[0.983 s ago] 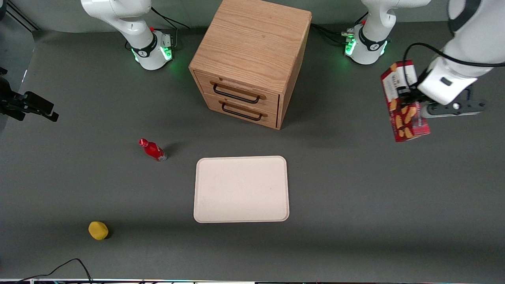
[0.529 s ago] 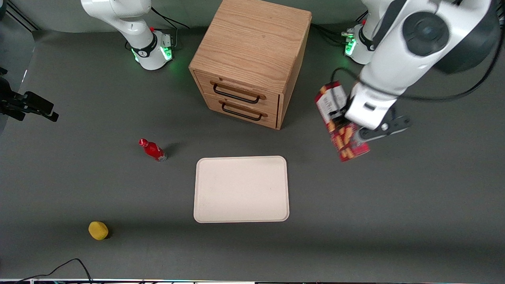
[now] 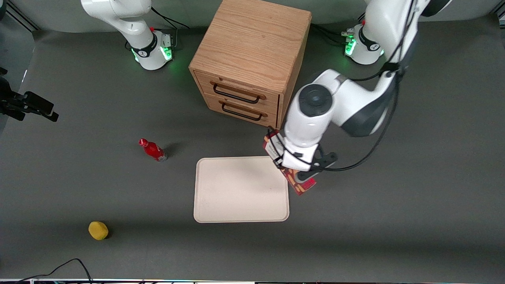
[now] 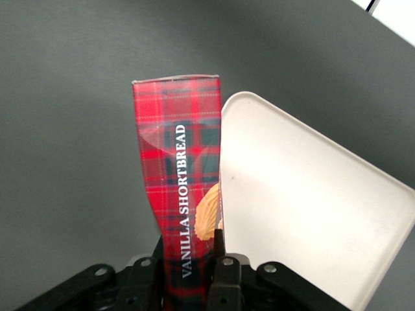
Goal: Place red cookie box on tray
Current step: 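Carry the cookie box over the cream tray with the left gripper, then lower the box onto the tray and open the left gripper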
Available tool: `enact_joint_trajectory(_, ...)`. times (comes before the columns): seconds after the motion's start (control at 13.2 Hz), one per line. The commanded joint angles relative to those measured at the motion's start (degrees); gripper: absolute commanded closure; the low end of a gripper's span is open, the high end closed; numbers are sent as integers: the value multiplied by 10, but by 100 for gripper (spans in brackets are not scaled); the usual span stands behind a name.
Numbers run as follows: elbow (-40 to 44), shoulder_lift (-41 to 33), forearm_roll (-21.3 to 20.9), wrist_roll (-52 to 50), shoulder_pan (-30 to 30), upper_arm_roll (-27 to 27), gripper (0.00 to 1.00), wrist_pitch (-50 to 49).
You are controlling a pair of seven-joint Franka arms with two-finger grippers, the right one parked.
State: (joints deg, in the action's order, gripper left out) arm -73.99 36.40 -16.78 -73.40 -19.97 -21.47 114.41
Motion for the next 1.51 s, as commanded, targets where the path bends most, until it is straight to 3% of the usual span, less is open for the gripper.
enact_joint_trajectory(0.0,83,66,-62,-21,-51,6,72,-5)
enact_joint_trajectory(0.23,95,104,-73,2,-62,6,72,41)
enact_joint_trajectory(0.38,96,128,-102,18,-66,7,72,47)
enact_joint_trajectory(0.76,97,169,-108,53,-67,22,71,99)
enact_joint_trajectory(1.44,98,191,-121,57,-67,22,70,108)
